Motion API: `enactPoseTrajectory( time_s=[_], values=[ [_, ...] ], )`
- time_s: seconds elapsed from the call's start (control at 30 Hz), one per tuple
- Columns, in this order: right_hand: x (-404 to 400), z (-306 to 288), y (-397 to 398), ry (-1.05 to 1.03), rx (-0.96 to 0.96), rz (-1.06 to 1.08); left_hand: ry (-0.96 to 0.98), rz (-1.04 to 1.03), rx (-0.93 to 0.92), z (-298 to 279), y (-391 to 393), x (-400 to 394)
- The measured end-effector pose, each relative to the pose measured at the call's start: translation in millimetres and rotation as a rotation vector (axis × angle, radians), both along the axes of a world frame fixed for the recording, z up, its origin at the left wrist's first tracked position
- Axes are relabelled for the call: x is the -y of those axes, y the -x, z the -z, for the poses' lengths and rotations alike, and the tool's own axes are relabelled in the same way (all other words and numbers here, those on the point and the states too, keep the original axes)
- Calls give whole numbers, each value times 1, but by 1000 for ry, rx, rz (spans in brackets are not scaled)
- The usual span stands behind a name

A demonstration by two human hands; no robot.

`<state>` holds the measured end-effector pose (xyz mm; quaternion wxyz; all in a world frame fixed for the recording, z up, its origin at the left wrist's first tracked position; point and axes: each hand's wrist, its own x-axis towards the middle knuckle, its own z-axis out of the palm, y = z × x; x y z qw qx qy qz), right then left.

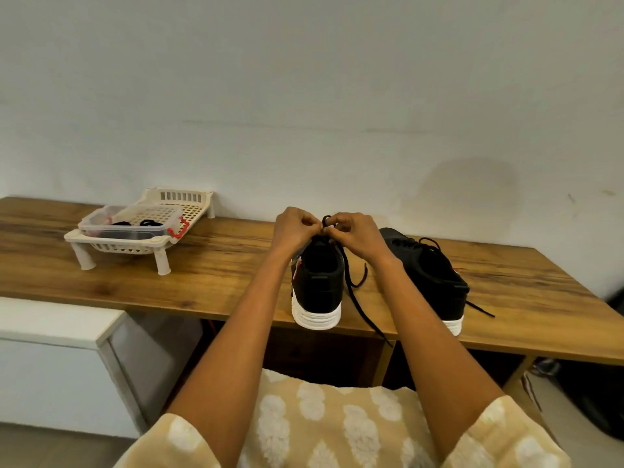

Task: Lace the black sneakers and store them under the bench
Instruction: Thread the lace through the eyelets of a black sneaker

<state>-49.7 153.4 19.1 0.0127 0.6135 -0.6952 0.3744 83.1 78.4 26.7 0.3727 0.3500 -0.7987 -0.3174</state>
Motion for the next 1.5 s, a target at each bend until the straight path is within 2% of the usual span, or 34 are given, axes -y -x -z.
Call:
enactPoseTrajectory(
  time_s=[0.17, 0.33, 0.47, 0.53, 0.6, 0.7, 0.83, 0.93, 1.03, 1.13, 1.4, 1.47, 1.5],
  values=[
    [1, 6, -8, 84, -5, 98, -33, -32, -1, 1, 4, -4],
    [2, 9, -17, 154, 272, 174, -365, 32, -158, 6, 5, -1],
    [1, 13, -16, 124, 409, 188, -473, 109, -101, 2, 3, -5],
    [2, 10, -16, 88, 410, 169, -428, 132, 8, -2, 3, -8],
    [1, 6, -15, 51, 309, 153, -367, 124, 79, -3, 3, -9],
    [0, 5, -10, 52, 328, 104, -356, 129, 20, 0, 6, -8],
    [2, 9, -4, 74, 314, 113, -51, 38, -14, 1, 5, -6],
    [3, 7, -8, 85, 217, 108, 18, 0, -78, 1, 1, -4],
    [6, 3, -14, 95, 119, 105, -137, -21, -166, 1, -1, -3],
    [16, 0, -18, 98, 48, 86, -388, -23, -334, -2, -1, 1],
    [31, 0, -18, 100, 11, 83, -888, 124, -611, -6, -6, 13],
    [30, 0, -17, 105, 47, 87, -896, 130, -610, -3, -5, 12],
    [29, 1, -16, 108, 81, 92, -830, 122, -548, -2, -4, 11]
  ],
)
